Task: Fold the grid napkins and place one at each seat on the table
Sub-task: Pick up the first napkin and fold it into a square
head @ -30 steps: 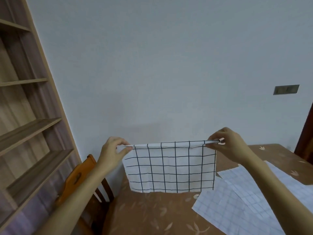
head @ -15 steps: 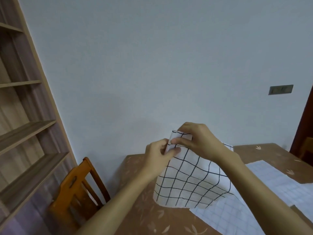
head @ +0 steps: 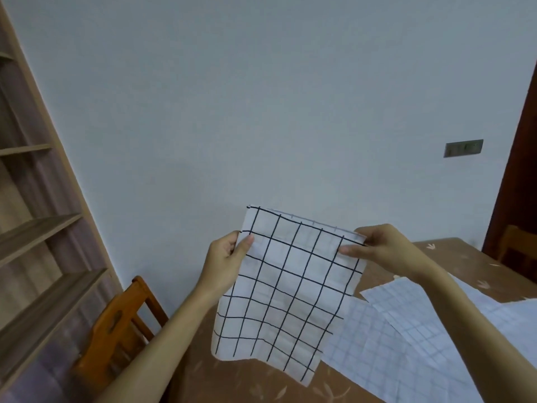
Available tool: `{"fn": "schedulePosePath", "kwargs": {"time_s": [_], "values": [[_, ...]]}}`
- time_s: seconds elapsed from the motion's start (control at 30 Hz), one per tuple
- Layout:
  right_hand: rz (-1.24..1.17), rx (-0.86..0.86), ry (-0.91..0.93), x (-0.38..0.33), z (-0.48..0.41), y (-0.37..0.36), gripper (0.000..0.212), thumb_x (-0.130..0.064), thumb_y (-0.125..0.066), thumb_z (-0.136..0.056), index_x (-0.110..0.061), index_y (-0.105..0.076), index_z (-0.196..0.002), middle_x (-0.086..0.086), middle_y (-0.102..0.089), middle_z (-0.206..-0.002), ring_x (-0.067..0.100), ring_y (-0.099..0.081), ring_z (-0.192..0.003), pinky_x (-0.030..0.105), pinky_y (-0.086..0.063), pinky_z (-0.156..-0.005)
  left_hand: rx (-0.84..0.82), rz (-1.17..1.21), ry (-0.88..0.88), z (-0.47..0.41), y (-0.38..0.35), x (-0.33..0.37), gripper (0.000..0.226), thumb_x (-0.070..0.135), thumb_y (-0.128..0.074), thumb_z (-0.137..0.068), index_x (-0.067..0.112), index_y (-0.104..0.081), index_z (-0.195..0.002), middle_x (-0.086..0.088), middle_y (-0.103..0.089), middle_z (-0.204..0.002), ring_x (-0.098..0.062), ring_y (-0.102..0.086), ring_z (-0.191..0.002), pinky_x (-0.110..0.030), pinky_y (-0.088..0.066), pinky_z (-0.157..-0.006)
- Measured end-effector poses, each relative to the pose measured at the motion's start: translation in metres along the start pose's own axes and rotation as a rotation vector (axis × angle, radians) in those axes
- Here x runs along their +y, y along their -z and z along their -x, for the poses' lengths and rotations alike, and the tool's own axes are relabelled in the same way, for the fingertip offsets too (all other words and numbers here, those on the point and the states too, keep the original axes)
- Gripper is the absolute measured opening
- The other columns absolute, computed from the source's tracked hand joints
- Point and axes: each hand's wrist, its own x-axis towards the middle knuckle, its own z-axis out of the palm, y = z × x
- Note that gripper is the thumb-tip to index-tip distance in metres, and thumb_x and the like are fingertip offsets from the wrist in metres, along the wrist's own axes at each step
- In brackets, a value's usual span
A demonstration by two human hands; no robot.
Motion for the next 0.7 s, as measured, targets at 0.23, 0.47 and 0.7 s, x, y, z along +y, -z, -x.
{"fn": "schedulePosePath", "kwargs": {"time_s": [0.23, 0.47, 0.7], "values": [[-0.068, 0.165, 0.068, -0.009, 0.002, -0.005, 0.062, -0.048, -0.072, -0.082, 0.006, -0.044, -0.066, 0.007, -0.026, -0.065, 0.019, -0.025, -0.061, 0.024, -0.019, -0.052, -0.018, -0.037, 0.004, 0.006, 0.000, 0.010, 0.054, 0.035, -0.052, -0.102, -0.012, -0.044, -0.077, -0.006, -0.034, -0.069, -0.020, -0.030, -0.066, -0.031, -0.030, -0.066], [-0.126, 0.260, 0.114, -0.014, 0.003, -0.002, 0.063, -0.054, -0.061, -0.081, -0.001, -0.034, -0.058, 0.005, -0.023, -0.062, 0.018, -0.021, -0.058, 0.022, -0.018, -0.051, -0.075, 0.096, 0.093, 0.007, 0.000, 0.008, 0.044, 0.032, -0.048, -0.104, -0.004, -0.064, -0.084, -0.015, -0.068, -0.087, -0.020, -0.062, -0.087, -0.031, -0.048, -0.092], [-0.308, 0.022, -0.006, -0.001, 0.021, -0.016, 0.015, -0.028, -0.066, -0.091, -0.021, -0.072, -0.079, -0.017, -0.070, -0.071, -0.005, -0.064, -0.068, 0.008, -0.046, -0.064, 0.010, 0.211, 0.149, -0.001, -0.003, 0.010, 0.042, 0.030, -0.049, -0.105, 0.015, -0.063, -0.068, -0.011, -0.066, -0.089, -0.031, -0.064, -0.101, -0.040, -0.044, -0.101]]}}
